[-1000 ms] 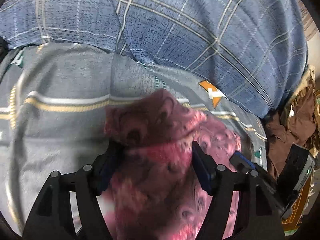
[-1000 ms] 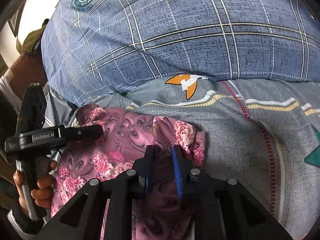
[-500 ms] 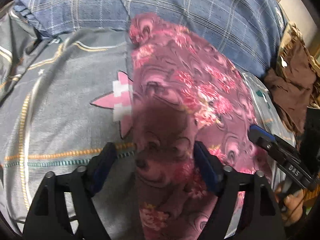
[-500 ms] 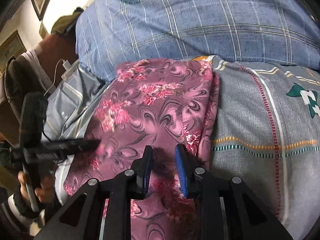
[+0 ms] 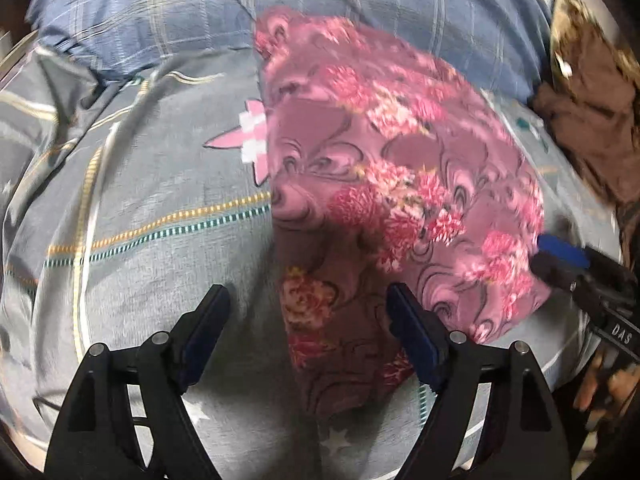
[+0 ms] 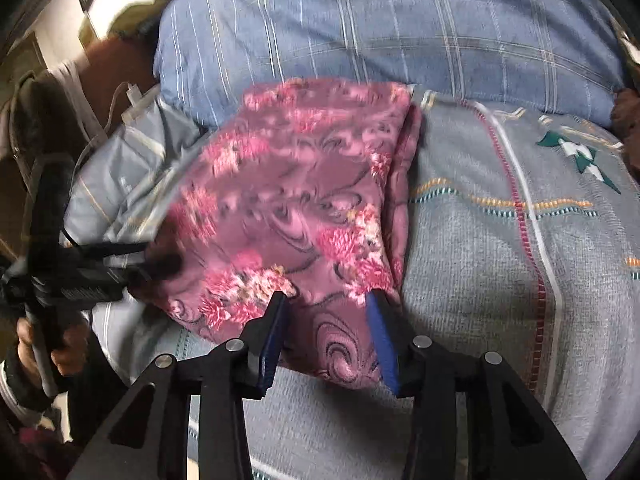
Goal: Fold small clothes
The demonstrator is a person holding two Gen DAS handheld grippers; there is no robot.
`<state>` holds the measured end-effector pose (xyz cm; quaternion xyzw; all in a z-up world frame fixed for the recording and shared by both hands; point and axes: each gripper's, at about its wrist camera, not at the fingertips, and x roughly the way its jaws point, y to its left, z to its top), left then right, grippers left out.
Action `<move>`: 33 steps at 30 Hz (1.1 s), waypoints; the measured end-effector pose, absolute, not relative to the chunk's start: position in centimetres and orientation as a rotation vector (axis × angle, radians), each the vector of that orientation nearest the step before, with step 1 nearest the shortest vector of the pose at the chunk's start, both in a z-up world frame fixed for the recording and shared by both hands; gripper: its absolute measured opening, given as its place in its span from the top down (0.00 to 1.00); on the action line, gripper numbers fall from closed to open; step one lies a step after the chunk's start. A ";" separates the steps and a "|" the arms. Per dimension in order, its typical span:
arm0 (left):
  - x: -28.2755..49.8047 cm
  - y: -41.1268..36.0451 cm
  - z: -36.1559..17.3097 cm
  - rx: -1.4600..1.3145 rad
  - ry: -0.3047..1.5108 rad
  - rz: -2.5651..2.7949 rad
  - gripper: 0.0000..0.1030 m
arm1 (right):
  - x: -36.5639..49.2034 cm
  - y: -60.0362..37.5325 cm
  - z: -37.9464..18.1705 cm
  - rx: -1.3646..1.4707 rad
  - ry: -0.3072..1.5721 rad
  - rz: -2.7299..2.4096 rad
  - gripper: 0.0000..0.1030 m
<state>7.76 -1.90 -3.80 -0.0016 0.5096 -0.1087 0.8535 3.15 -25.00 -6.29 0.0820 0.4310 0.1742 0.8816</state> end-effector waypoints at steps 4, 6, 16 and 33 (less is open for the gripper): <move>6.8 -2.1 -2.4 0.050 1.044 -0.182 0.20 | 2.5 -25.2 -4.4 0.173 0.908 0.329 0.44; 6.0 -2.4 -2.0 0.109 1.029 -0.148 0.20 | 1.7 -25.3 -3.5 0.137 0.907 0.270 0.27; 1.1 -3.3 0.4 0.225 0.932 -0.077 0.20 | -2.9 -25.0 -1.1 -0.041 0.912 0.122 0.00; -1.9 -3.8 0.8 0.217 0.932 -0.114 0.20 | -5.1 -24.0 -0.2 -0.149 0.837 0.057 0.00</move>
